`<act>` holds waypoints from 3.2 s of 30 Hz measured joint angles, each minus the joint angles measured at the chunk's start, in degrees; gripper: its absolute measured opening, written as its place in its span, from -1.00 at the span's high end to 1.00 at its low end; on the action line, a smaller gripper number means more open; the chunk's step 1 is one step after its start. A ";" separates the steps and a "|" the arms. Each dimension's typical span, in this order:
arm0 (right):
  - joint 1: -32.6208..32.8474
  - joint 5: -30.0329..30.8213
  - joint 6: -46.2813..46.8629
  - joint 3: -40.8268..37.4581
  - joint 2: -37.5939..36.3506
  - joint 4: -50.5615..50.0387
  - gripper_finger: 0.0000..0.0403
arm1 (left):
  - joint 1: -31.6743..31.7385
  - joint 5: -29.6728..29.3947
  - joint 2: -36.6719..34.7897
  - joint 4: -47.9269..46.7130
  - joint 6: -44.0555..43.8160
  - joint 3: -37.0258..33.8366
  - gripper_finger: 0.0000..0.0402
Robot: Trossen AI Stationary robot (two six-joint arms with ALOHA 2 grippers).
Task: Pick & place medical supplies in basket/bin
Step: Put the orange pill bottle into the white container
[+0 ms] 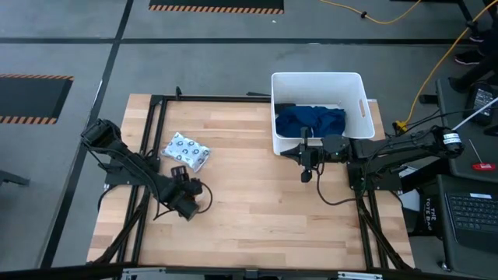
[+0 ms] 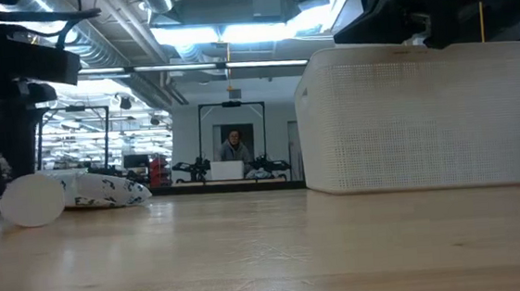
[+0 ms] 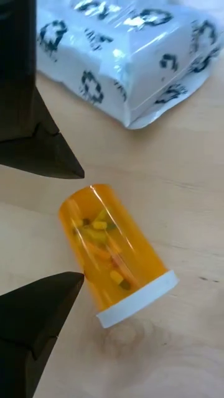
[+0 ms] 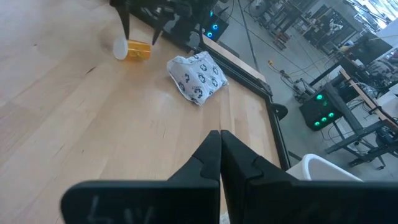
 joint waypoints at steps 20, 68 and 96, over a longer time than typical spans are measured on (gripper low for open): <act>-0.01 0.01 0.00 0.00 0.00 0.00 0.99 | 4.02 -0.26 3.18 4.65 13.73 0.02 -0.25; -0.02 0.00 1.96 0.00 0.00 -0.55 0.99 | 8.28 1.39 7.16 9.73 19.37 3.24 0.10; -0.02 -0.03 3.45 0.02 0.00 -0.47 0.99 | 24.77 2.58 -21.07 30.17 61.54 6.19 0.07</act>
